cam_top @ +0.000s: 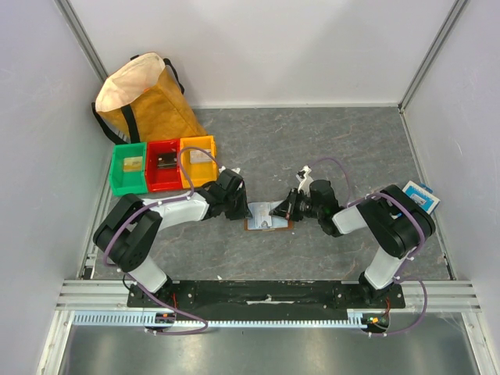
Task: Take the credit cards out of the card holder
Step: Remove the credit card from the card holder.
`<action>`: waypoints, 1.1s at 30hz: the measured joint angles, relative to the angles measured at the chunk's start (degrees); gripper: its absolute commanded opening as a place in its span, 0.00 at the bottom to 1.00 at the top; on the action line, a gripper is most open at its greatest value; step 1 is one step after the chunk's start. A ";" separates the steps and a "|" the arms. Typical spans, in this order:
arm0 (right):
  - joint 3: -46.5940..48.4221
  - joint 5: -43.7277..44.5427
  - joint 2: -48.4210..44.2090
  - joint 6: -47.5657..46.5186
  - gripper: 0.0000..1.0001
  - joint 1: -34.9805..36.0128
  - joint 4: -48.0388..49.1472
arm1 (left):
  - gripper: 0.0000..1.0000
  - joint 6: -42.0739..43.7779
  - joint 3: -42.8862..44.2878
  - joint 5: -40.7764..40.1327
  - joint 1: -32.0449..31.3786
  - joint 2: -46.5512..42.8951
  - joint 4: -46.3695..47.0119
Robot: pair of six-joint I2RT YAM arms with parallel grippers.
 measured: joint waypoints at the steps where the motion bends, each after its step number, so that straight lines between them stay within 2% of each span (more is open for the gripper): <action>1: 0.00 -0.22 0.00 -0.04 0.00 -0.24 -0.15 | 0.03 -0.02 0.00 0.00 -0.02 0.00 0.00; 8: 0.02 -1.60 0.42 -0.44 0.00 -0.39 -0.59 | 0.21 -0.02 0.00 0.00 -0.42 -0.92 -1.07; 10: 0.02 -1.92 0.70 -0.44 0.00 -0.39 -0.61 | 0.22 -0.04 0.02 0.07 -0.96 -1.68 -2.14; 12: 0.02 -2.14 0.83 -0.44 0.00 -0.39 -0.59 | 0.21 -0.07 0.22 0.39 -1.42 -2.38 -2.80; 21: 0.07 -2.78 1.25 -0.44 0.00 -0.39 -0.46 | 0.04 -0.09 3.89 1.70 -1.73 -1.88 -2.47; 27: 0.07 -2.86 1.25 -0.44 0.01 -0.42 -0.44 | 0.02 -0.11 3.87 1.57 -1.73 1.99 -2.75; 33: 0.07 -2.86 1.27 -0.46 0.14 -0.50 -0.48 | 0.02 -0.15 3.80 1.95 -1.70 2.34 -1.90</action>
